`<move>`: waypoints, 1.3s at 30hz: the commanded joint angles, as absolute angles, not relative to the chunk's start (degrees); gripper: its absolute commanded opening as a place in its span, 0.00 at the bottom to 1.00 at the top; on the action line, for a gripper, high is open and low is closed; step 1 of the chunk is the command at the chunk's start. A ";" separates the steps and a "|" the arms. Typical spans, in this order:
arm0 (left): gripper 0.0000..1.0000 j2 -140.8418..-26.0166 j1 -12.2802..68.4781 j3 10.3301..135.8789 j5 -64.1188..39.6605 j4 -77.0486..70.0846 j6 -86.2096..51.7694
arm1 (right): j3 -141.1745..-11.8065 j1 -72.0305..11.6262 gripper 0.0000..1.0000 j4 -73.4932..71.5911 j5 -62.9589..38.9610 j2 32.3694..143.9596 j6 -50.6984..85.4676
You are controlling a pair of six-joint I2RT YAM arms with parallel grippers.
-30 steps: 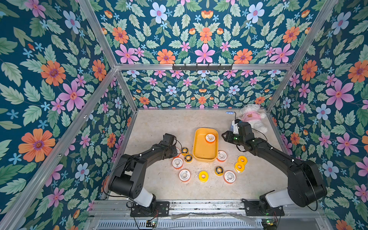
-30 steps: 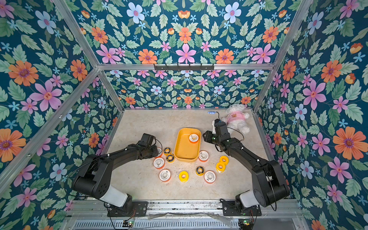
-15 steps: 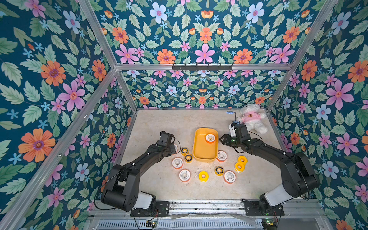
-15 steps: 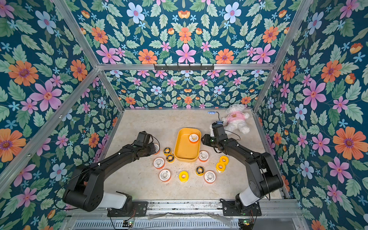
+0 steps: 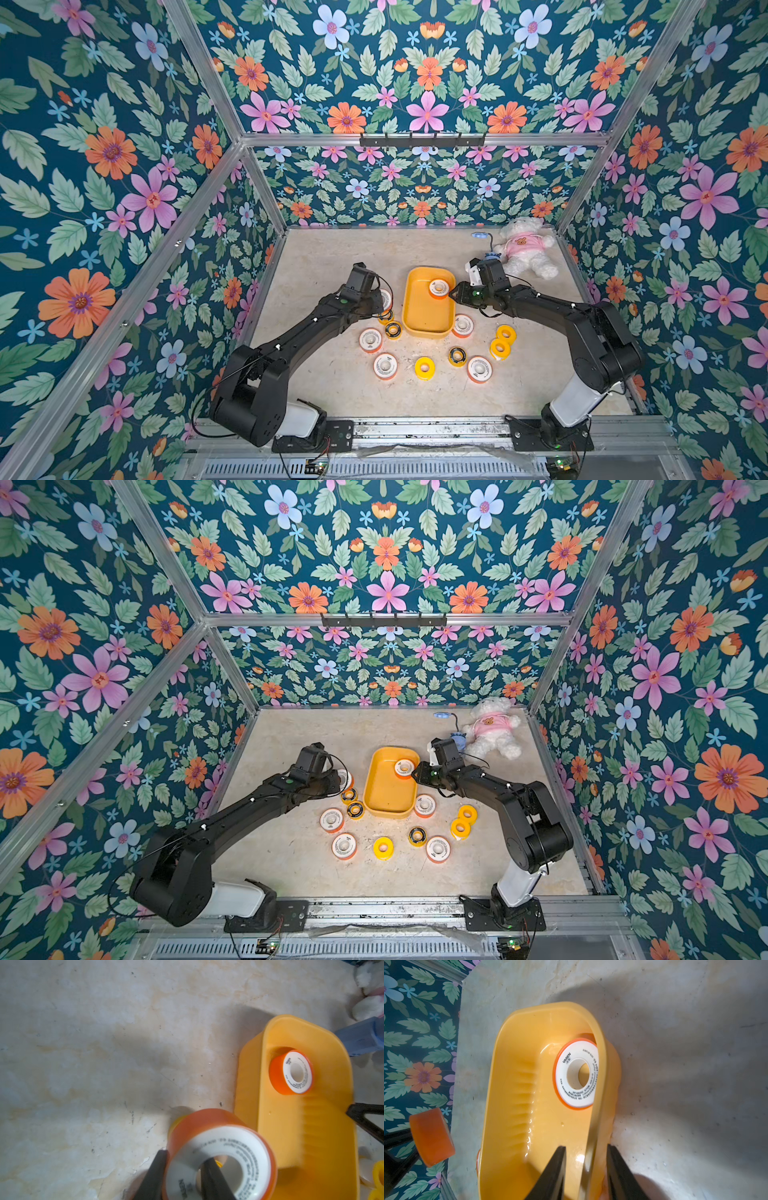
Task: Put the sealing tape into the storage box
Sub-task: Pick up the sealing tape at the center of the board, then adjust the storage box at the center of the board.
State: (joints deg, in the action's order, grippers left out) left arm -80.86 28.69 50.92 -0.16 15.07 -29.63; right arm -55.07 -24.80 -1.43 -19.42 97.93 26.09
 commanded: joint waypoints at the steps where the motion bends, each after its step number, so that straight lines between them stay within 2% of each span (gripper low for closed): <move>1: 0.28 -81.85 29.99 52.34 -1.26 15.44 -29.57 | -55.85 -25.08 0.35 -2.92 -20.03 98.46 26.78; 15: 0.28 -89.90 37.79 60.36 -3.00 14.55 -28.48 | -58.73 -25.60 0.27 -3.38 -21.31 101.30 26.99; 26: 0.29 -99.72 41.70 66.89 -1.93 16.32 -27.25 | -59.54 -25.73 0.30 -3.45 -21.62 101.95 26.83; 39: 0.31 -107.56 42.64 71.99 -1.25 18.37 -26.54 | -59.32 -25.70 0.31 -3.67 -22.12 102.13 26.90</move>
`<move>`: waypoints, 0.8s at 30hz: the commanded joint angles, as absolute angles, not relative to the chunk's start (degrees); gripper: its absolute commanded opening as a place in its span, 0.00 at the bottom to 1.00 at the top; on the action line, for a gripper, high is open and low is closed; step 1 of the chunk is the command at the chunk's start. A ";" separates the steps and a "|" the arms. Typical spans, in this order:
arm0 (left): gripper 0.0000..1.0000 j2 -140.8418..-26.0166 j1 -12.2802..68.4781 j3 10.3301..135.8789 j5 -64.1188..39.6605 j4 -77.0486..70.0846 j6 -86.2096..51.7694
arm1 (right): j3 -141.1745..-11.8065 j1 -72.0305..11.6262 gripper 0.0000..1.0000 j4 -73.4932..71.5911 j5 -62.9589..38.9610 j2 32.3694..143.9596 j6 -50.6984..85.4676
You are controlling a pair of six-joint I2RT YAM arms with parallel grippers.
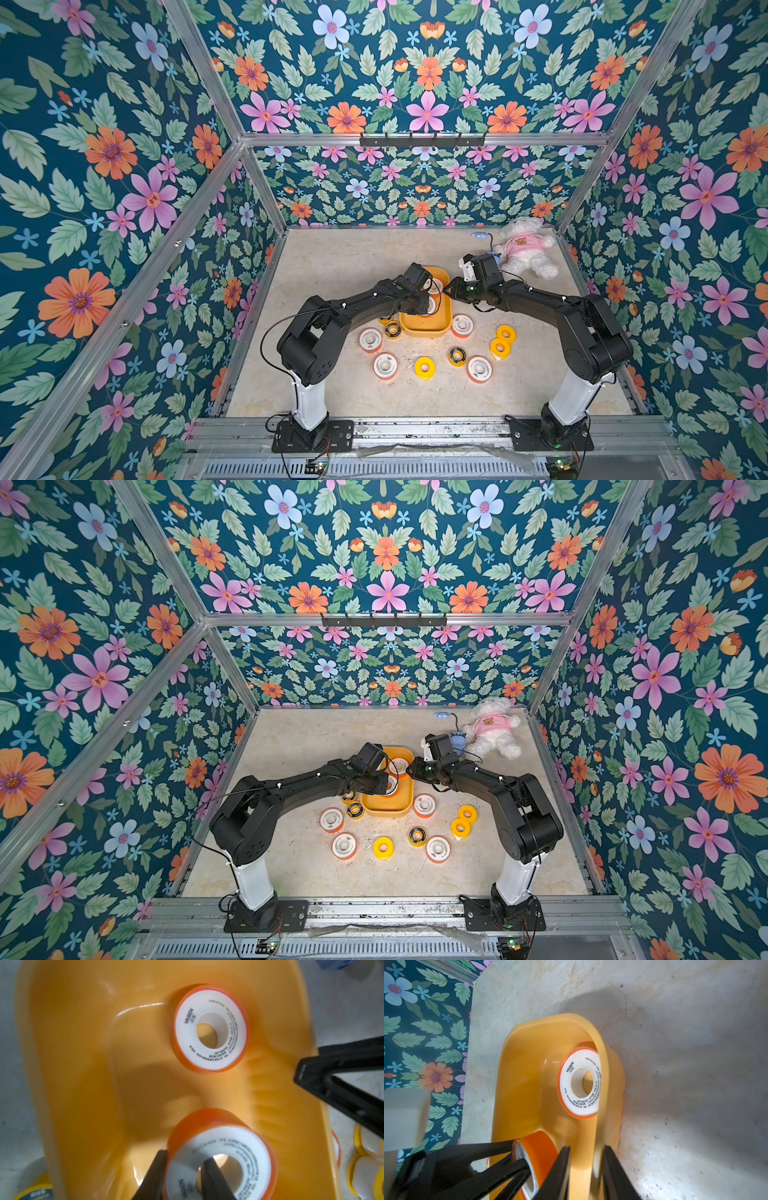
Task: Put the sealing tape into the storage box
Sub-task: Adjust the storage box at the center of the board, then place the sealing tape in the storage box.
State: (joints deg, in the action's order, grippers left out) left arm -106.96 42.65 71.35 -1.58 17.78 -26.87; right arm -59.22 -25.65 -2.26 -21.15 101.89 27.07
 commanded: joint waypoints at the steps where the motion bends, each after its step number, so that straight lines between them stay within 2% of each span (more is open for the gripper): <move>1: 0.31 -108.03 42.63 72.31 -1.48 18.29 -26.46 | -59.26 -25.75 0.31 -3.79 -22.23 102.19 26.91; 16: 0.38 -113.35 42.69 75.88 -2.41 18.02 -26.54 | -59.10 -25.73 0.33 -3.93 -22.47 102.30 26.94; 24: 0.38 -114.83 42.63 77.08 -2.68 17.05 -27.07 | -59.02 -25.73 0.33 -3.69 -22.37 102.25 26.72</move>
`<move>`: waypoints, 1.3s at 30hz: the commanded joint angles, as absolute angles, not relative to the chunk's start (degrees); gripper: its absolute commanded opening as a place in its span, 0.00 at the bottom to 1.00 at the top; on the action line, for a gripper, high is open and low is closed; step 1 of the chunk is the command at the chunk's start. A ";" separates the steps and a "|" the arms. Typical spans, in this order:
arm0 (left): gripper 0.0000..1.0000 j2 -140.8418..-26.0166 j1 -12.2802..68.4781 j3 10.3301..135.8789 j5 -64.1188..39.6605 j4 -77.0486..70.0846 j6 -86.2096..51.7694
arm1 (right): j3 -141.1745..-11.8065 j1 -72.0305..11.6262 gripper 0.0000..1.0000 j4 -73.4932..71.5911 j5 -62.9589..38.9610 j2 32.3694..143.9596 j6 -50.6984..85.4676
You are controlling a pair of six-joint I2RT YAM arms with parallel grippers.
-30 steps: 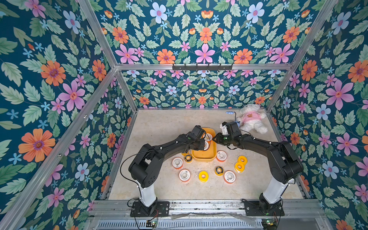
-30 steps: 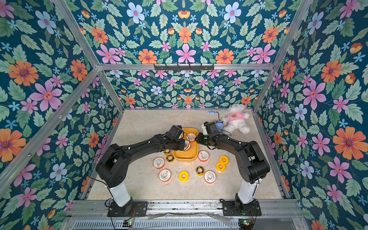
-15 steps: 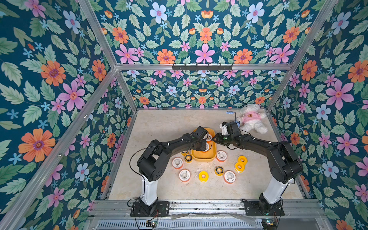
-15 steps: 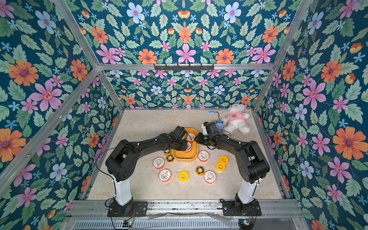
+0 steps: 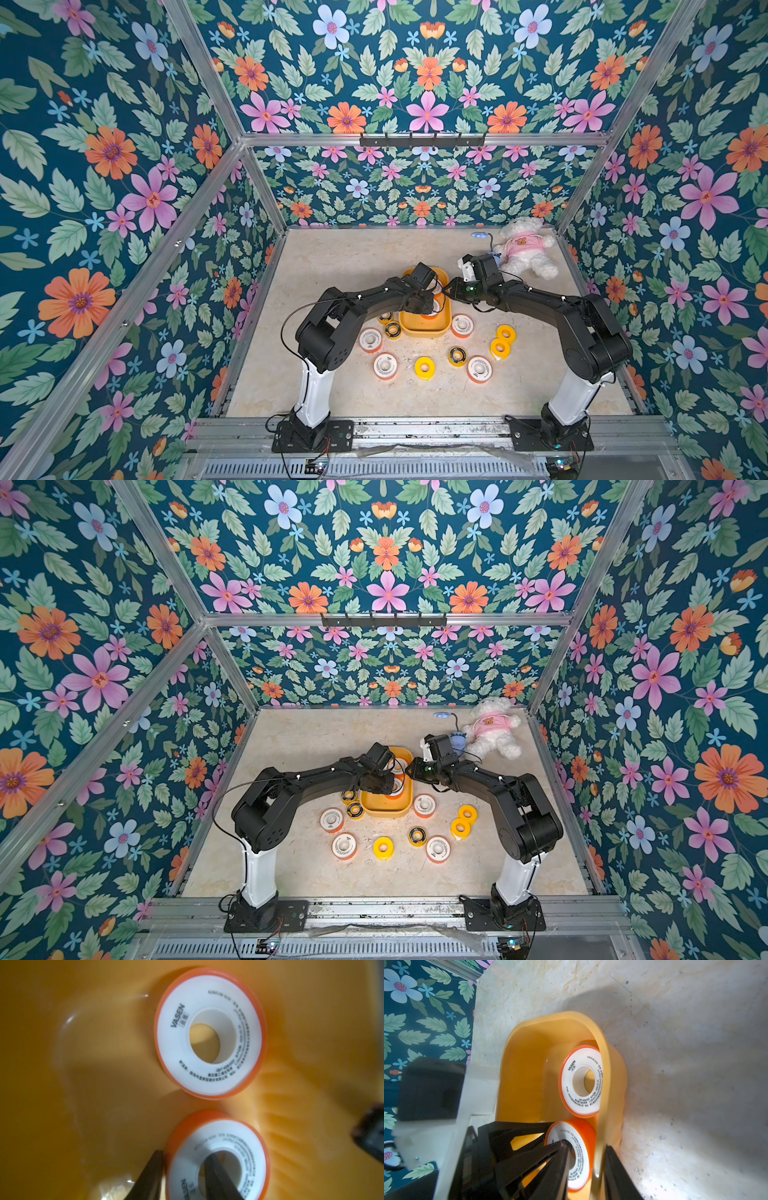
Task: Put the sealing tape into the storage box
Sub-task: Place the sealing tape in the storage box.
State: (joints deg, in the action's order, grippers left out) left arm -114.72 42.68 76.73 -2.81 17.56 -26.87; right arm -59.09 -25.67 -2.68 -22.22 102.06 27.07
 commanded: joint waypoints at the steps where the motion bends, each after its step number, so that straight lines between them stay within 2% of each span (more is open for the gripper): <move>1: 0.38 -114.94 42.67 77.17 -2.64 16.92 -27.11 | -58.97 -25.67 0.33 -3.69 -22.33 102.25 26.72; 17: 0.39 -116.92 42.67 79.28 -4.92 15.73 -28.04 | -58.79 -25.67 0.33 -3.61 -22.08 102.19 26.56; 25: 0.50 -115.12 42.63 79.05 -4.41 16.17 -27.77 | -59.07 -25.75 0.38 -2.15 -19.71 100.13 25.89; 31: 0.64 -109.38 42.62 76.36 -1.62 15.85 -27.60 | -58.25 -25.64 0.44 0.18 -14.62 95.45 24.50; 39: 0.66 -97.50 42.55 68.28 2.83 12.89 -27.83 | -54.63 -25.71 0.45 4.67 -10.27 88.43 22.25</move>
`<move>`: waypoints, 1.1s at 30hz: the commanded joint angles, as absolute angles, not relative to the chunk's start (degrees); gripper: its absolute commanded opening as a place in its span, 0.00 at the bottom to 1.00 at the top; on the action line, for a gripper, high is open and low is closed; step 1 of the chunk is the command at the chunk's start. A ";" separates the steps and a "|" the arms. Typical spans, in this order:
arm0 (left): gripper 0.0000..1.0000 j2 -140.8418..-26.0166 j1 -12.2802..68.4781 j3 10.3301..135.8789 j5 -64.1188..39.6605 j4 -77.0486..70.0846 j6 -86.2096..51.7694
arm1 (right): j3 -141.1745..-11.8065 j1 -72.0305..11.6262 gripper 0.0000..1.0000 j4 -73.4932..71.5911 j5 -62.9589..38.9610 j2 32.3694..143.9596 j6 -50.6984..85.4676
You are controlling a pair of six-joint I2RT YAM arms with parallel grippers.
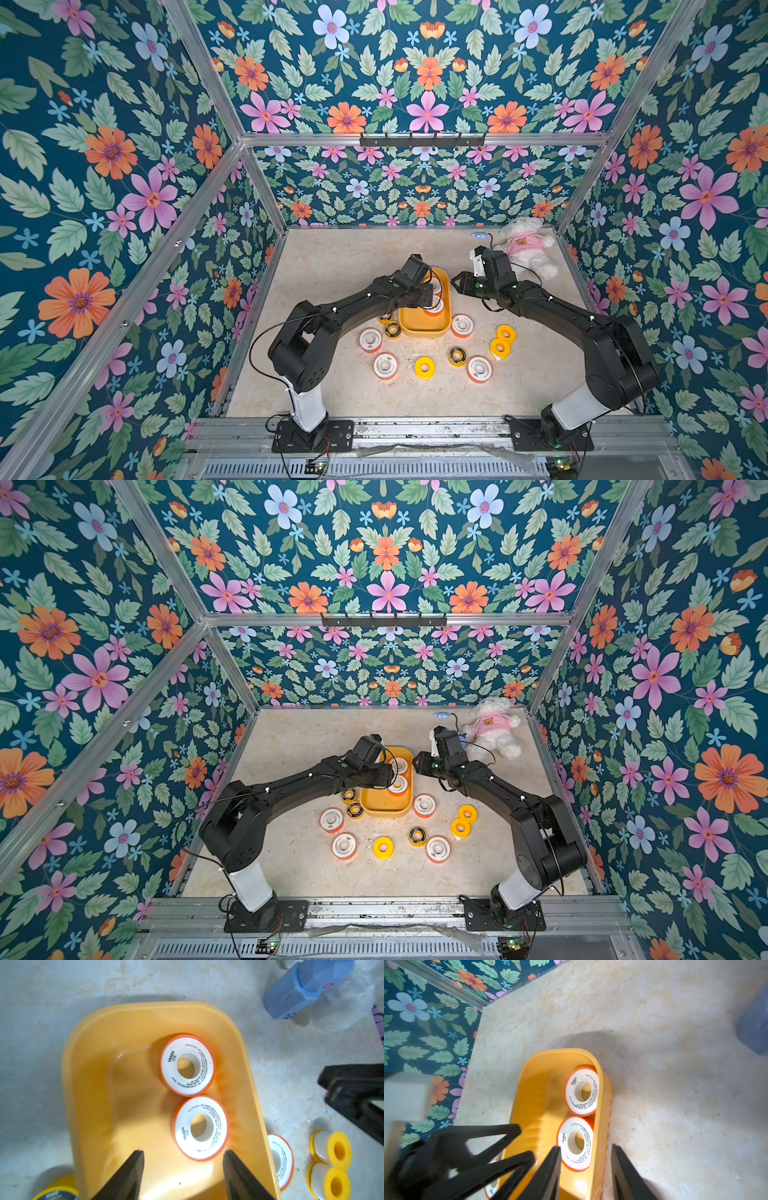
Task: Put the sealing tape into the storage box
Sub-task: Place the sealing tape in the storage box, then pick up the sealing tape at the center of the board.
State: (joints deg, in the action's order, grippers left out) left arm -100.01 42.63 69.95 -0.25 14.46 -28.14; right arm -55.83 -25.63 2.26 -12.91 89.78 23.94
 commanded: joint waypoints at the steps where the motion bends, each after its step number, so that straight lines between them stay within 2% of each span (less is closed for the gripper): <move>1: 0.66 -95.97 42.47 66.96 3.33 12.28 -27.94 | -53.89 -25.71 0.45 4.98 -10.58 87.64 22.15; 13: 0.66 -83.65 41.72 56.90 8.74 10.85 -29.49 | -45.90 -30.95 0.41 8.53 -7.45 80.94 21.83; 33: 0.66 -81.89 41.40 54.14 10.23 12.03 -30.36 | -42.63 -34.01 0.35 6.49 -5.99 86.20 23.56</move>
